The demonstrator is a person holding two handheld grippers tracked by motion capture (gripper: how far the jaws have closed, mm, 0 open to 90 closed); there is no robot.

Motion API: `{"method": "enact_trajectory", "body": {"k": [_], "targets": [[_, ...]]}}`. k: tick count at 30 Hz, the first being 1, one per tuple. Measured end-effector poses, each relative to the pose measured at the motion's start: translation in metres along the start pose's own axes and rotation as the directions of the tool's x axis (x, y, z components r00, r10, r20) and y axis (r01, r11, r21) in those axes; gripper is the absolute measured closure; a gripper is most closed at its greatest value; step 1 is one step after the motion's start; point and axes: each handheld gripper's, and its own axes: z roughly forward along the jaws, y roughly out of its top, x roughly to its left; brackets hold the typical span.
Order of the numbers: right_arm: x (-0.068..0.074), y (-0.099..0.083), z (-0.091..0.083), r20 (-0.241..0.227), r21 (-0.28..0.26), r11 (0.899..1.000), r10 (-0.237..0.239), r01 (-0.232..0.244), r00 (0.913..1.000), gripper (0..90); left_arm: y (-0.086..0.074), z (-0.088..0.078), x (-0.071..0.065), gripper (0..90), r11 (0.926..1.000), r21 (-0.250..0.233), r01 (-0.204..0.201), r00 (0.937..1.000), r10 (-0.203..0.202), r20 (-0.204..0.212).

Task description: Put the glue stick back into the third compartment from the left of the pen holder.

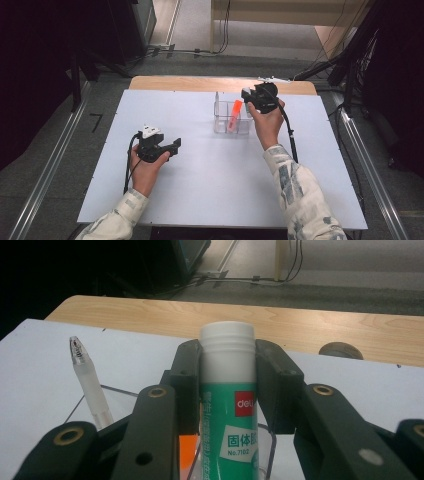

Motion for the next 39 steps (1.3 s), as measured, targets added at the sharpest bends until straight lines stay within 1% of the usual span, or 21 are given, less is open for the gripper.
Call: {"method": "enact_trajectory", "body": {"k": [5, 17, 26, 30, 33, 39], "targets": [[0.000, 0.001, 0.000, -0.007, -0.005, 1.000, 0.009, -0.009, 0.9999, 62.4, 0.000, 0.000, 0.000, 29.9, 1.0000, 0.001, -0.001, 1.0000, 0.001, 0.000], [-0.001, 0.000, -0.001, -0.006, -0.004, 1.000, 0.008, -0.008, 0.9999, 62.3, 0.000, 0.000, 0.000, 29.9, 1.0000, 0.000, 0.000, 1.0000, 0.000, -0.002], [-0.002, -0.011, -0.006, -0.022, -0.005, 1.000, 0.006, -0.007, 0.9997, 61.8, 0.000, -0.001, 0.001, 29.9, 1.0000, 0.001, -0.001, 1.0000, 0.001, -0.004], [-0.004, -0.015, -0.009, -0.034, -0.009, 1.000, 0.006, -0.006, 0.9994, 59.4, 0.000, 0.000, 0.000, 29.9, 1.0000, 0.002, -0.002, 1.0000, 0.002, -0.004], [-0.004, -0.017, -0.011, -0.029, -0.009, 1.000, -0.001, 0.001, 0.9996, 59.4, 0.000, -0.001, 0.000, 29.9, 1.0000, 0.003, -0.003, 1.0000, 0.003, -0.004], [-0.008, -0.019, -0.011, -0.030, -0.006, 1.000, 0.007, -0.007, 0.9995, 52.3, 0.000, -0.001, 0.001, 28.7, 1.0000, 0.003, -0.001, 1.0000, 0.001, -0.008]]}}
